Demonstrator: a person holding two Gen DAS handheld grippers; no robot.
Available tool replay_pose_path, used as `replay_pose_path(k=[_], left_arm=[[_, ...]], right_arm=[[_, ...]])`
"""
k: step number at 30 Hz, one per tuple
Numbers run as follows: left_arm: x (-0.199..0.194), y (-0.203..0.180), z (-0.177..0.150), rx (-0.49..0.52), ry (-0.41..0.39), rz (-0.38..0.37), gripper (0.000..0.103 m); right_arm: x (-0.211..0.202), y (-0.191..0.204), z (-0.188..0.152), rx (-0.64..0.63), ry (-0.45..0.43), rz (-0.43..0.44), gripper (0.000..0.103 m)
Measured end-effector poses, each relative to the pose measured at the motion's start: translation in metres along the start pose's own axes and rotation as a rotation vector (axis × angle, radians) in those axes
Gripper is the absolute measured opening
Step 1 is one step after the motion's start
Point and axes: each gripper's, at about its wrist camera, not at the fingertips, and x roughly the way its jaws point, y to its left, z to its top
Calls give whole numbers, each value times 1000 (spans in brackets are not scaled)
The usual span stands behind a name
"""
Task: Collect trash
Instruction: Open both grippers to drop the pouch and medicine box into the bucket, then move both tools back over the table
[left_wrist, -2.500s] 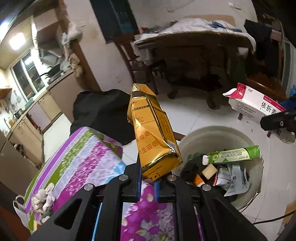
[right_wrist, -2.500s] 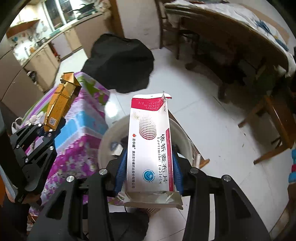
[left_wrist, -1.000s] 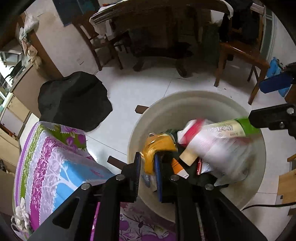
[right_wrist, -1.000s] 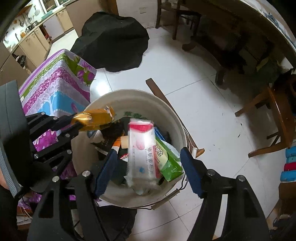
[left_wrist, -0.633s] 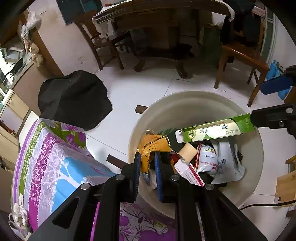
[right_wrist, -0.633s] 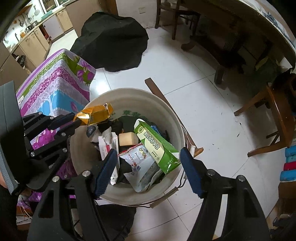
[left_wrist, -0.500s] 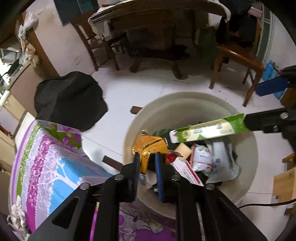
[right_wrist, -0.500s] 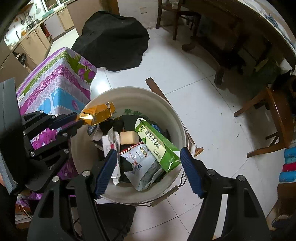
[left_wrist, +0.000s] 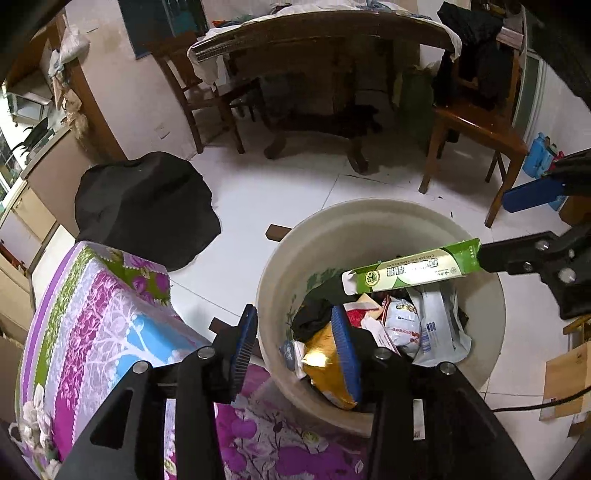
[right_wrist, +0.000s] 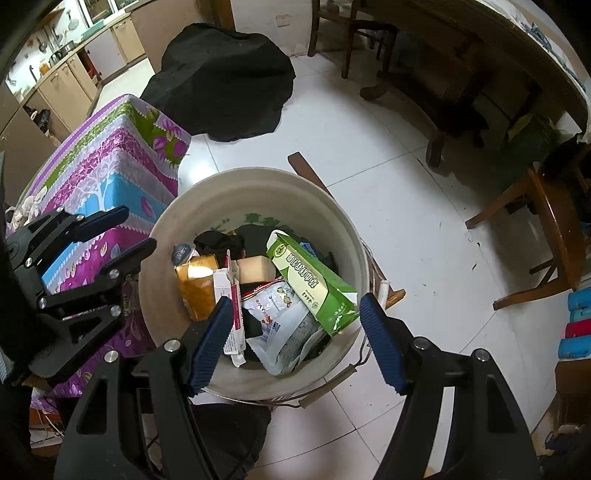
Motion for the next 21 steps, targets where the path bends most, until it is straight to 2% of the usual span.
replay_pose_path(k=[3,5,10,16,21], left_arm=[[-9,6,-16,-27,-10,0,43],[-15,12,-26,-40,-14,25,43],[-42,49,-71,-126,-45,93,43],[-81,111,-142,-315,-93,235,43],[-111,170,-216,-484,-81,368,43]], right_arm=[[-2,7,1,-9,-14,5,68],[-5,13,2,-13,-34,11,68],[-21,46,1,-58,-145,48,68],[-34,120,0,-170,-316,138,68],[-31,189,-4,-300,-394,200,66]])
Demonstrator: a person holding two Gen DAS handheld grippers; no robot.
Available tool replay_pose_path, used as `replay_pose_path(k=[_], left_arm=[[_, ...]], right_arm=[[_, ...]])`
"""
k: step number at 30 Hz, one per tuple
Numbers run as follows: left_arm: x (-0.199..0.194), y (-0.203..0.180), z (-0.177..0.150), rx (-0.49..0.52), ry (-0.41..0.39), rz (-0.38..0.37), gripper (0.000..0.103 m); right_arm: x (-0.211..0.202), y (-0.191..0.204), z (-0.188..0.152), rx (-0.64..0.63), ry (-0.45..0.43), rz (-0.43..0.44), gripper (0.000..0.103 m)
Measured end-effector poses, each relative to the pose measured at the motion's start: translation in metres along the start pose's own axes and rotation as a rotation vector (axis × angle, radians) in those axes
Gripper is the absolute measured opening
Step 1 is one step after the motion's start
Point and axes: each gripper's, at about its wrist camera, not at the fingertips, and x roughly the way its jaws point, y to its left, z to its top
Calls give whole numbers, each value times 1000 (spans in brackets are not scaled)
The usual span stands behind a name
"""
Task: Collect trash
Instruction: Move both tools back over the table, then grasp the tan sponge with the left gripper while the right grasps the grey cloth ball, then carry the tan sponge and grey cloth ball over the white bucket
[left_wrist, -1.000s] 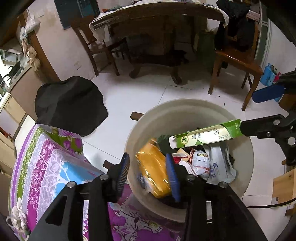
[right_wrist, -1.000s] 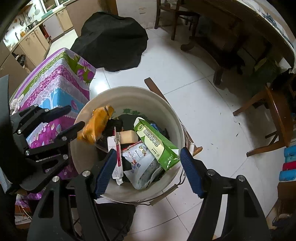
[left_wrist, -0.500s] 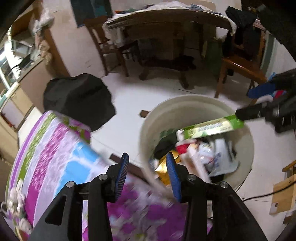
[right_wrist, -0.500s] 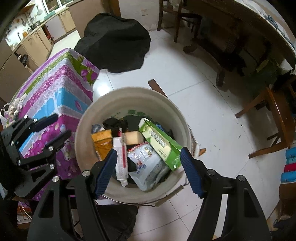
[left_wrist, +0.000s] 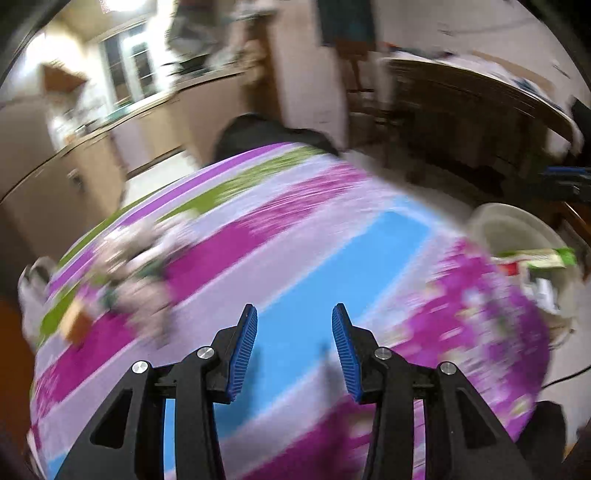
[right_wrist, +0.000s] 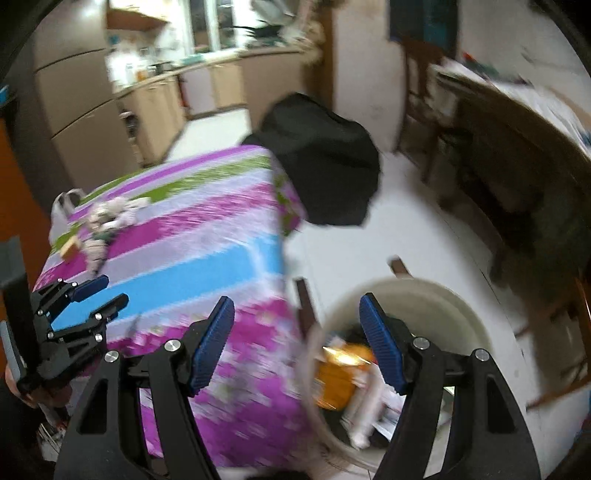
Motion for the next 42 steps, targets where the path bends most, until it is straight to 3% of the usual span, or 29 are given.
replay_pose_path(k=[7,9,13,16,21,28,31,36,40,42], left_arm=[[-15,122,-36,-191,27,125,43],[-21,153,-43,-215,23,144,48],[-20,204,-48,-166,7,164,59],[-5,231,-45,-98,10,94,60],[13,244,-38,10,-12,-9,66],[44,242,-27,78,30,-72,66],[50,241,-25,97,46,-80,61],[52,244,-24,61,45,-48,35],[42,239,-31,36,50,6,33],[30,236,-35,19,41,23,33]], right_arm=[[36,86,8,-112,5,163,59],[44,106,7,-137,17,209,56],[67,152,14,-201,50,331,56],[80,180,22,-233,73,404,57],[108,221,34,-271,118,461,65],[143,248,39,-260,166,456,64],[153,252,39,-248,172,449,54],[155,256,39,-246,159,457,29],[137,245,34,-259,149,456,11],[122,237,30,-280,142,434,10]])
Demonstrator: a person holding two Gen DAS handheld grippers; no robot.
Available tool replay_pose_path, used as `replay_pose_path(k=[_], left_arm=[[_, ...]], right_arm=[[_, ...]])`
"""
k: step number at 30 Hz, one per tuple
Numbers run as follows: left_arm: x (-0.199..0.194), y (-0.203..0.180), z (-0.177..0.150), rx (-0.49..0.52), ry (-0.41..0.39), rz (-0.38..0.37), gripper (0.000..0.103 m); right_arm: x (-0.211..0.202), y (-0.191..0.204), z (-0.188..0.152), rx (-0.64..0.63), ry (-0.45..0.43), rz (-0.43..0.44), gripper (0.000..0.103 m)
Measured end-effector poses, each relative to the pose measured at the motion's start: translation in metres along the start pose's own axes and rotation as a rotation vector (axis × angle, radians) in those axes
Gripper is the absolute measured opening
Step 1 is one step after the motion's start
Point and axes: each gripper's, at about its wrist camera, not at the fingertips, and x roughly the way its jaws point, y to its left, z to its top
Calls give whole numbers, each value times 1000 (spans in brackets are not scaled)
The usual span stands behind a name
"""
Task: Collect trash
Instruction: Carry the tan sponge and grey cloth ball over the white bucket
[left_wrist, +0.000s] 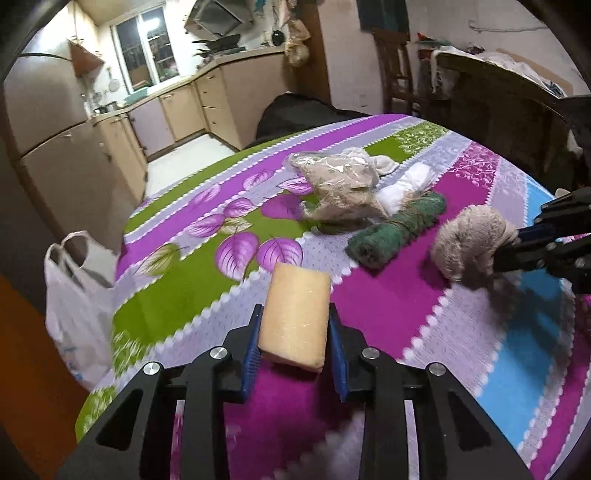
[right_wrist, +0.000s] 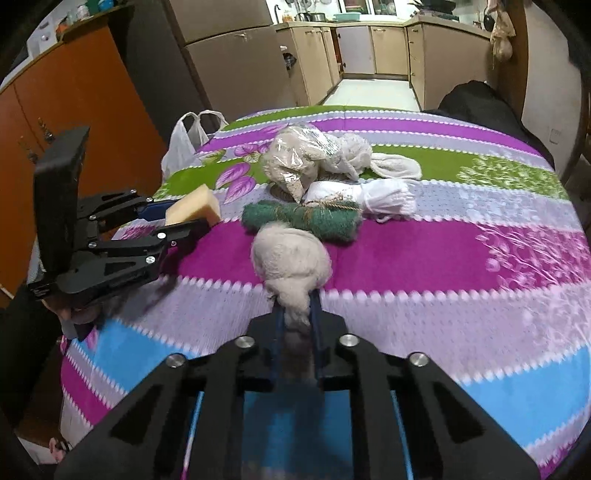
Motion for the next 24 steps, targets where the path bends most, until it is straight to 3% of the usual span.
replay_pose_path(k=[5,10,18,24], left_arm=[[-35,-2,-11,-104,-29,33,33],[-61,-17,-19,-140,-9,43,33],[-87,-83,-8,-82,16,5,32],[-101,-156,36,29,-28,-85,32]], right_arm=[[-21,-7,-12,40,9,-4,7],[-63,-14,-42,52,15,-42,7],[-123,-31,-78,130,63,-90,7],[-186,-68,-92,218,36,-171,7]])
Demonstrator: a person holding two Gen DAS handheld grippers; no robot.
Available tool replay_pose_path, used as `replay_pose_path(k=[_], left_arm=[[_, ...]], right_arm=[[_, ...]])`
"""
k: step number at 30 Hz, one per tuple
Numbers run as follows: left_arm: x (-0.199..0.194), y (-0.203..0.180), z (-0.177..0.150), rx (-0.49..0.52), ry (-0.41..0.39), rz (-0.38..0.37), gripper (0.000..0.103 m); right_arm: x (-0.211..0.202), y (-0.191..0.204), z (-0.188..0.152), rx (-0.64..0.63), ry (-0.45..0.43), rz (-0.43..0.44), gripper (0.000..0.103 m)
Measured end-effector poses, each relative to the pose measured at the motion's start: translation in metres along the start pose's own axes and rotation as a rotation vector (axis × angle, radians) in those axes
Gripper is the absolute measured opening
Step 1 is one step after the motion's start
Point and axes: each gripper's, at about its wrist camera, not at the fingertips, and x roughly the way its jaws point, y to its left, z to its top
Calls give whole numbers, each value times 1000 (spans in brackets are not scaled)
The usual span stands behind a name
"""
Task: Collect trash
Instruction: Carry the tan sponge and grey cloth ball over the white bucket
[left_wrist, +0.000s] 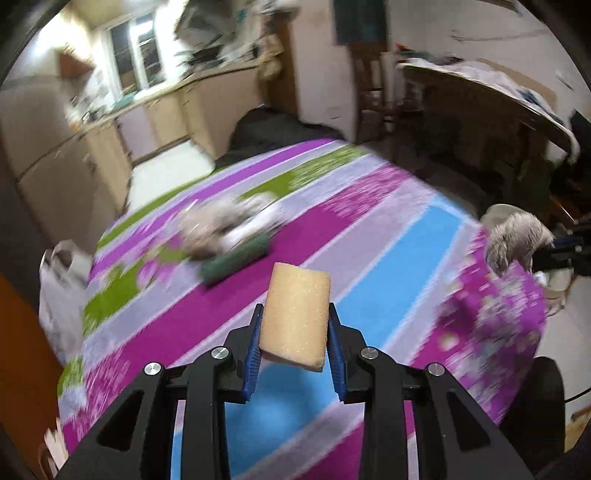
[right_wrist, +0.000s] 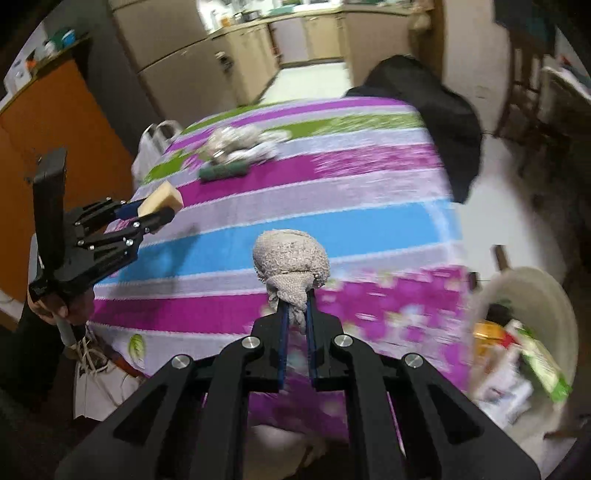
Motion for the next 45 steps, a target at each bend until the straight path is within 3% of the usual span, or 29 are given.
replay_pose_path(k=[8,13,19,25,33,45], left_arm=[[-2,-128,82,229,-93,-122,32],[8,-198,125,323,-85,-214,32],[17,-280,158,409,-84,-241,32],[30,-353,174,460,-75,-257,32],[64,-391,167,455,-17,-258,32],[106,-394,143,454,52,-239,32]], right_arm=[[-88,-104,-24,187,-71,-221,7],[-124,-156,-38,283,-86,-317,7],[-130,-200,-49,358,-25,-380,7],[-123,-217,-52,399,22,-408,7],[-112,-233,-55,432,60,-392,7],[-88,-243,-55,421,122,-380,8]])
